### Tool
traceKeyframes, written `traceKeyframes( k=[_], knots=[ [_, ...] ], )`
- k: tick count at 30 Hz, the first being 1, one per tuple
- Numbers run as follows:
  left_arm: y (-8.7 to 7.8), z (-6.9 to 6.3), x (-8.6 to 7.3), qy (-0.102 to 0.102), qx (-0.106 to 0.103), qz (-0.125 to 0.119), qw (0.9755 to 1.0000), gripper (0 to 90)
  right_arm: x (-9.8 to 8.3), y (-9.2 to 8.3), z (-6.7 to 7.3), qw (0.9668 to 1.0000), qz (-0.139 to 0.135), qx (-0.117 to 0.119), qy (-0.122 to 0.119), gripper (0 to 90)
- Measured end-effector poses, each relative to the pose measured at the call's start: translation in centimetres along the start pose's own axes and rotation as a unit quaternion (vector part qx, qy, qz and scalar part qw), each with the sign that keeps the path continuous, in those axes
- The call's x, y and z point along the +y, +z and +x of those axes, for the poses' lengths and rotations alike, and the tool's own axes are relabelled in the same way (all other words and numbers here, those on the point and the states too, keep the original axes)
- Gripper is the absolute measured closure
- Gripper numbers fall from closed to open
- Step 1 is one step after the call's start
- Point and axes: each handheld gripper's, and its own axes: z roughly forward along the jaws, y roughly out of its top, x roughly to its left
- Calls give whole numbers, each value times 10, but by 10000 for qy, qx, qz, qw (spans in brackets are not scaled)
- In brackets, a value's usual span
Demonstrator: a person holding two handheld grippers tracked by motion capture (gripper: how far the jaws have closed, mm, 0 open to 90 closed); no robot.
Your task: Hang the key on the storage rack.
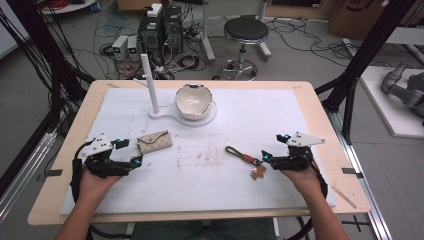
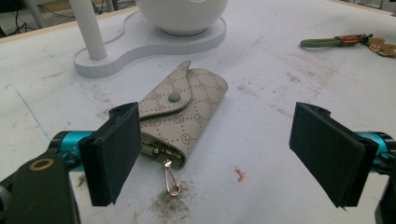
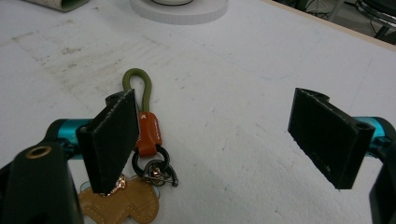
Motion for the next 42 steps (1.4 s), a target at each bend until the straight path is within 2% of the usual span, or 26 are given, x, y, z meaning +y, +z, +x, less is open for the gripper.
traceKeyframes(
  k=[5, 6, 8, 11, 18, 28, 31, 33, 40, 42],
  knots=[
    [2, -1, 0, -3, -19, 40, 10000, 171, 0, 2, 0, 10000, 83, -11, -33, 168],
    [2, -2, 0, 61, -39, 80, 9999, 170, 0, 3, 0, 9999, 99, 0, -64, 168],
    [2, -2, 0, 61, -49, 67, 9999, 170, 0, 3, 1, 9999, 105, 7, -83, 168],
    [1, -2, 0, 65, -72, 51, 9999, 170, 1, 4, 5, 9997, 149, 12, -187, 168],
    [1, -1, 0, 57, -49, 61, 10000, 170, 1, 7, 5, 9996, 194, 15, -182, 169],
    [-1, -3, -2, 73, -6, 90, 9999, 170, 2, 25, 10, 9980, 514, 200, -313, 169],
    [0, -4, -2, 67, -14, 109, 9999, 171, 4, 36, 16, 9962, 651, 344, -462, 169],
    [-1, -4, -2, 94, -10, 118, 9999, 170, 5, 38, 17, 9956, 712, 382, -468, 169],
    [-2, -4, -3, 77, -7, 129, 9999, 171, 3, 55, 23, 9905, 1098, 594, -585, 176],
    [-1, -4, -3, 86, -4, 136, 9999, 170, 3, 57, 24, 9890, 1174, 654, -619, 220]
  ],
)
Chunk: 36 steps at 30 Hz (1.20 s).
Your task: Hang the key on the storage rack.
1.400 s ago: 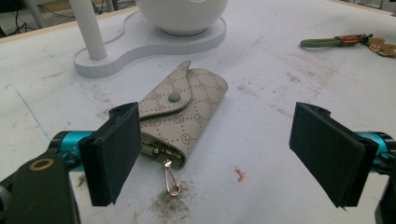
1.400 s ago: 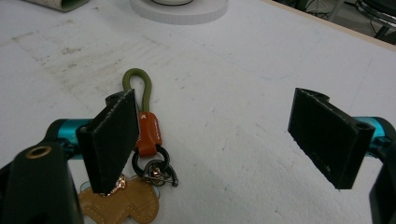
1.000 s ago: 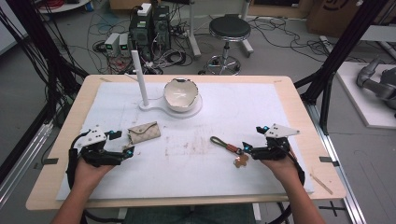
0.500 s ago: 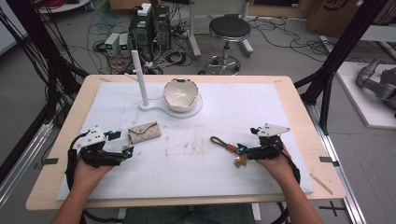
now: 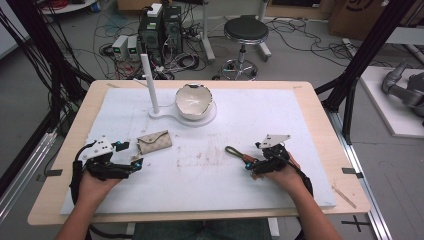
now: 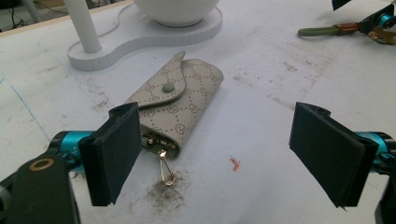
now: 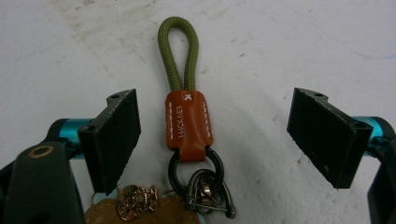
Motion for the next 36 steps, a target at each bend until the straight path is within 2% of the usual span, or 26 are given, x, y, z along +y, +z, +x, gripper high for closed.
traceKeyframes(
  k=[5, 6, 9, 10, 12, 17, 19, 20, 22, 24, 28, 36],
  knots=[
    [0, -1, 0, 13, 6, -7, 10000, 170, 0, 5, 2, 9998, 138, 96, -62, 251],
    [0, -1, 0, 10, 6, -10, 10000, 170, 0, 6, 3, 9996, 227, 152, -43, 269],
    [0, -1, 0, 13, 11, 12, 10000, 170, 0, 6, 2, 9996, 227, 184, -11, 287],
    [0, -1, 0, 12, 7, 11, 10000, 171, -1, 6, 1, 9992, 253, 301, 98, 318],
    [0, -1, 0, 21, 15, 22, 10000, 170, -1, 6, 0, 9990, 249, 344, 116, 336],
    [0, -1, 1, 15, 17, 11, 10000, 170, -1, 5, 0, 9989, 265, 353, 151, 413],
    [0, -1, 0, 6, 7, 6, 10000, 170, -2, 2, -2, 9989, 267, 345, 180, 515],
    [0, -1, 0, 6, 7, 6, 10000, 170, -2, 2, -2, 9989, 267, 345, 180, 515],
    [0, -1, 0, 1, 8, 10, 10000, 170, -2, 1, -2, 9989, 294, 328, 184, 577],
    [0, -1, 0, 2, 8, 25, 10000, 170, -2, 1, -2, 9989, 303, 326, 174, 583],
    [0, -1, 0, 6, 13, 15, 10000, 170, -1, 0, -1, 9988, 292, 369, 95, 665],
    [-1, -1, 0, 11, 20, 18, 10000, 171, -1, 0, 0, 9989, 296, 356, 78, 704]
  ],
)
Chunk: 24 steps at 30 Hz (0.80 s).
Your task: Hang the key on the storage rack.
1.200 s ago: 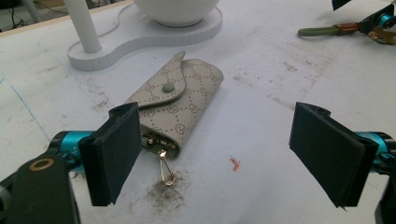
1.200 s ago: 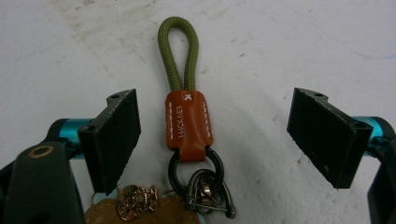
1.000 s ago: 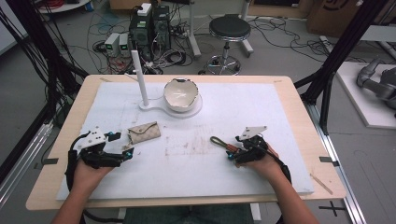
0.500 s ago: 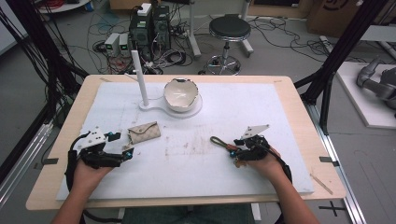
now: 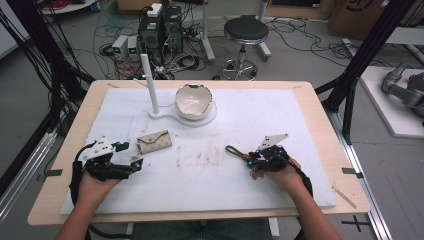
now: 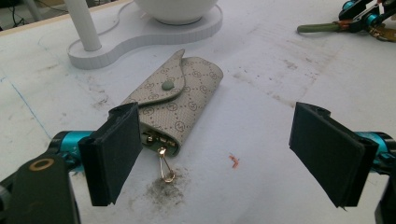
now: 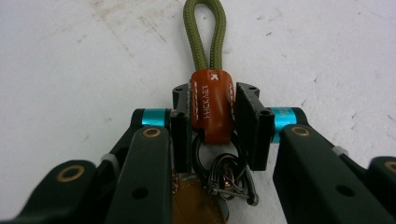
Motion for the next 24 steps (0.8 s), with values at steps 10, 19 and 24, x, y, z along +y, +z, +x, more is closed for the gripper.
traceKeyframes(
  k=[10, 19, 24],
  knots=[
    [-4, 2, 0, -34, 71, -38, 10000, 170, 7, -11, 5, 9989, -440, -96, -133, 733],
    [-7, 2, 0, -39, 117, -67, 9999, 170, 38, -28, 20, 9946, -950, -121, -392, 733],
    [-7, 0, 1, -17, 107, -68, 9999, 171, 61, -33, 22, 9918, -1166, -225, -474, 732]
  ],
)
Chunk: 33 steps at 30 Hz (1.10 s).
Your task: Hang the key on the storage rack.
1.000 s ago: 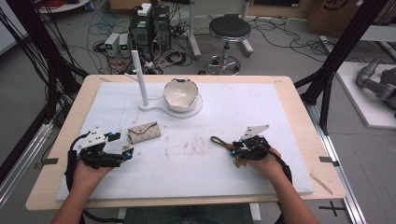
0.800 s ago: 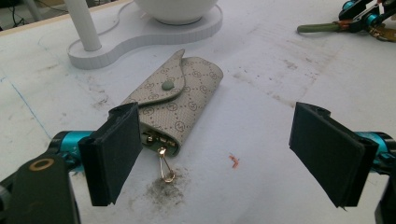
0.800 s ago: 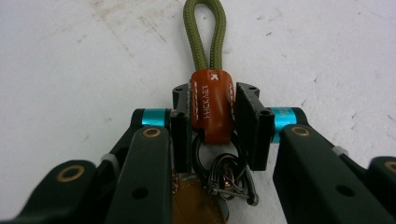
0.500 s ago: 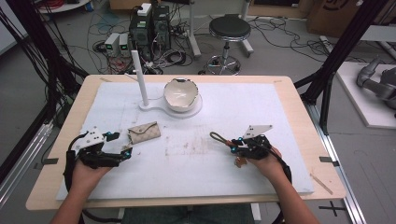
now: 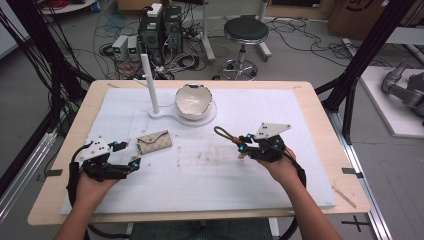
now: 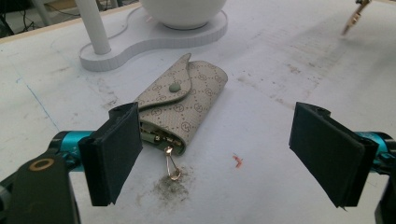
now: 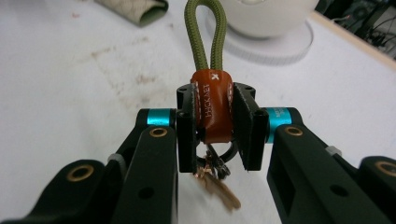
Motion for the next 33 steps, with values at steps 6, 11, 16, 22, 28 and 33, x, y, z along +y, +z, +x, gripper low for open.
traceKeyframes(
  k=[6, 11, 16, 22, 28, 33],
  knots=[
    [-1, -1, 0, 39, -1, 1, 10000, 171, 27, 6, -2, 9997, -158, -43, -205, 731],
    [-1, -1, 0, 52, 4, 13, 10000, 170, 46, 12, -4, 9993, -232, -67, -300, 731],
    [-1, -1, 0, 55, 8, 32, 10000, 170, 72, 19, -5, 9981, -303, -102, -525, 730],
    [-1, -1, 0, 52, 4, 39, 10000, 171, 104, 28, -5, 9966, -385, -150, -708, 730],
    [0, -2, 0, 60, -12, 54, 10000, 171, 132, 42, -2, 9953, -388, -238, -860, 730],
    [1, -2, 0, 55, -15, 58, 10000, 171, 157, 60, 2, 9939, -398, -187, -1015, 730]
  ],
)
